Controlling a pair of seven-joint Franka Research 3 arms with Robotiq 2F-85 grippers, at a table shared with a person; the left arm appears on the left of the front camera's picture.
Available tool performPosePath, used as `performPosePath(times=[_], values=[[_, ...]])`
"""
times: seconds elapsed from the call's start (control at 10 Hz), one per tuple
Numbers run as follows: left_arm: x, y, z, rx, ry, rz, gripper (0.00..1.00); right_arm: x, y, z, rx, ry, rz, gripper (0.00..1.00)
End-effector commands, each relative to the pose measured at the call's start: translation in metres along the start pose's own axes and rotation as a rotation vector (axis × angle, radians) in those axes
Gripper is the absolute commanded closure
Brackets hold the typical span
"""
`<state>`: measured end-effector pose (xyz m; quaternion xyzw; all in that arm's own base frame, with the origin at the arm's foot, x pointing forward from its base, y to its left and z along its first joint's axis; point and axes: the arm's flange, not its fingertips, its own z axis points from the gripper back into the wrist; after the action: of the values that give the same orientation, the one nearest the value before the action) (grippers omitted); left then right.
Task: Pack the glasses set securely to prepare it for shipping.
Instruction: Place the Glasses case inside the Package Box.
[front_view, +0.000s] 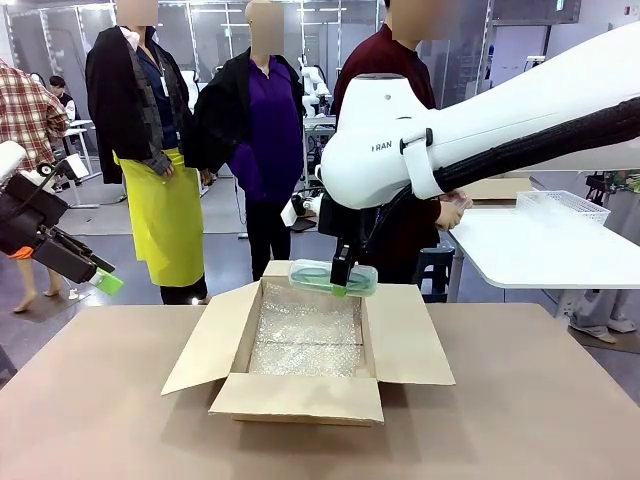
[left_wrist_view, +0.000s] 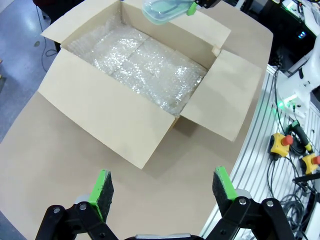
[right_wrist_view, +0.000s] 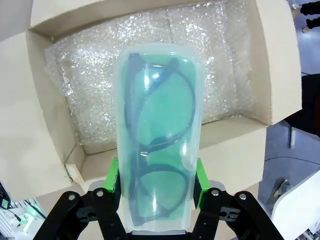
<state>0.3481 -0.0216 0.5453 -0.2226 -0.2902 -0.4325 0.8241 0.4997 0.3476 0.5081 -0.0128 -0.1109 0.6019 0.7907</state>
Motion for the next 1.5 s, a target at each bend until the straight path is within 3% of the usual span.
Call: performPosePath(times=[0.0, 0.1, 0.3, 0.6, 1.0, 1.4], values=[[-0.002, 0.0, 0.002, -0.021, -0.014, -0.02, 0.0, 0.0, 0.004, 0.0, 0.006, 0.008, 0.01, 1.0], [-0.002, 0.0, 0.002, -0.021, -0.014, -0.02, 0.0, 0.0, 0.0, 0.0, 0.0, 0.0, 0.0, 0.35], [-0.002, 0.0, 0.002, -0.021, -0.014, -0.02, 0.0, 0.03, -0.023, -0.026, 0.028, 0.05, 0.12, 0.35], [-0.002, 0.0, 0.002, -0.021, -0.014, -0.02, 0.0, 0.047, -0.053, -0.064, 0.033, 0.048, 0.196, 0.35], [-0.002, 0.0, 0.002, -0.021, -0.014, -0.02, 0.0, 0.064, -0.096, -0.127, 0.046, 0.05, 0.199, 0.35], [-0.002, 0.0, 0.002, -0.021, -0.014, -0.02, 0.0, 0.068, -0.106, -0.167, 0.065, 0.075, 0.211, 0.35]])
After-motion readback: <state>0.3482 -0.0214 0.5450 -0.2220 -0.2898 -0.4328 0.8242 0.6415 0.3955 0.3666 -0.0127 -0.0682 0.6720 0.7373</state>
